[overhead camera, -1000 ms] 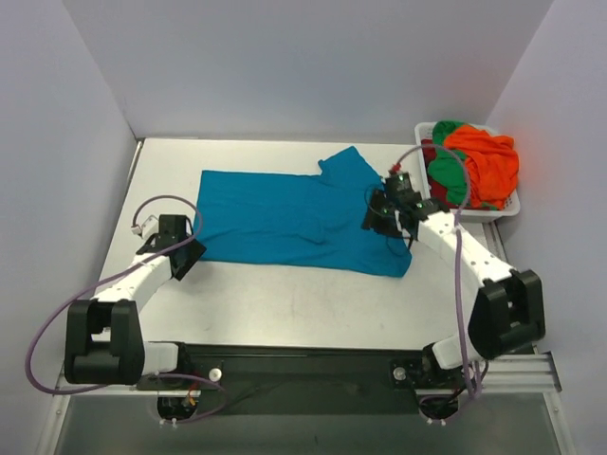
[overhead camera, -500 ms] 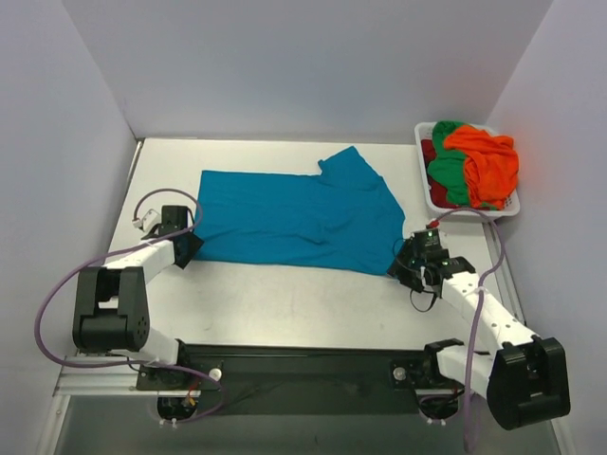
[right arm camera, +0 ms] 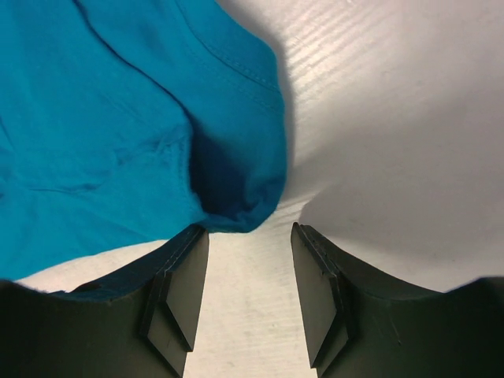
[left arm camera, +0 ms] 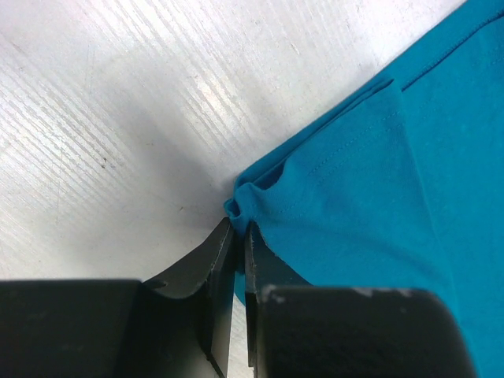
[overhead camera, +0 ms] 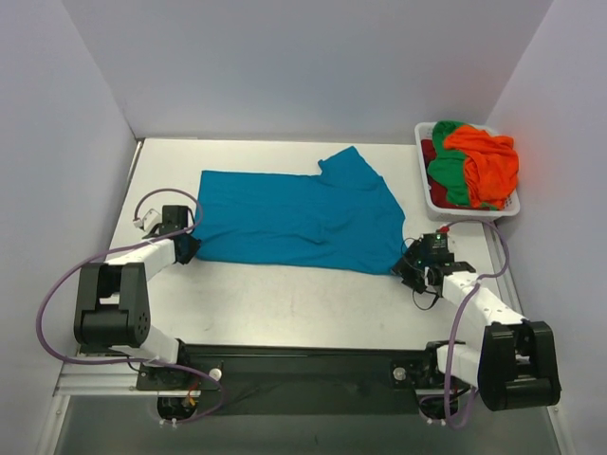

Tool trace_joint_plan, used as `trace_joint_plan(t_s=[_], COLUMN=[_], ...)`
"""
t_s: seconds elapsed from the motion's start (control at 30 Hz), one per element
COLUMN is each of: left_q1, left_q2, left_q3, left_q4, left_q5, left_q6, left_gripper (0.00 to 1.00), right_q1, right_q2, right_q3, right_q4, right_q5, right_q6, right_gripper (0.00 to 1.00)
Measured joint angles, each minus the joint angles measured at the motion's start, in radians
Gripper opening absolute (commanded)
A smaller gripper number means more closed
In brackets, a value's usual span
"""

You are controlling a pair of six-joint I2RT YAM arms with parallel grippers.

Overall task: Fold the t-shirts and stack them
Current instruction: Fold the flattened tshirt in 1/3 of the way

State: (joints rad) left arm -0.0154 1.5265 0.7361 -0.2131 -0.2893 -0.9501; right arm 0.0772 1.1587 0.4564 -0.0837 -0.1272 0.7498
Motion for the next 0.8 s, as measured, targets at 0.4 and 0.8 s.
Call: trace_joint_plan(t_s=[0.4,0.8], left_q1=[0.003,0.004], left_q2=[0.000,-0.097], left_q3=[0.000,0.002], left_q4=[0.000,-0.164], left_q5=[0.006,-0.058], left_q6=[0.000,-0.008], left_gripper=[0.00,0.00], right_q1=[0.003,0.002], right_q2=[0.009,0.102], right_q3=[-0.023,0.088], right_q4=[0.089,0.025], right_q5=[-0.007,-0.003], right_q6=[0.044,-0.011], right_gripper=[0.30,0.00])
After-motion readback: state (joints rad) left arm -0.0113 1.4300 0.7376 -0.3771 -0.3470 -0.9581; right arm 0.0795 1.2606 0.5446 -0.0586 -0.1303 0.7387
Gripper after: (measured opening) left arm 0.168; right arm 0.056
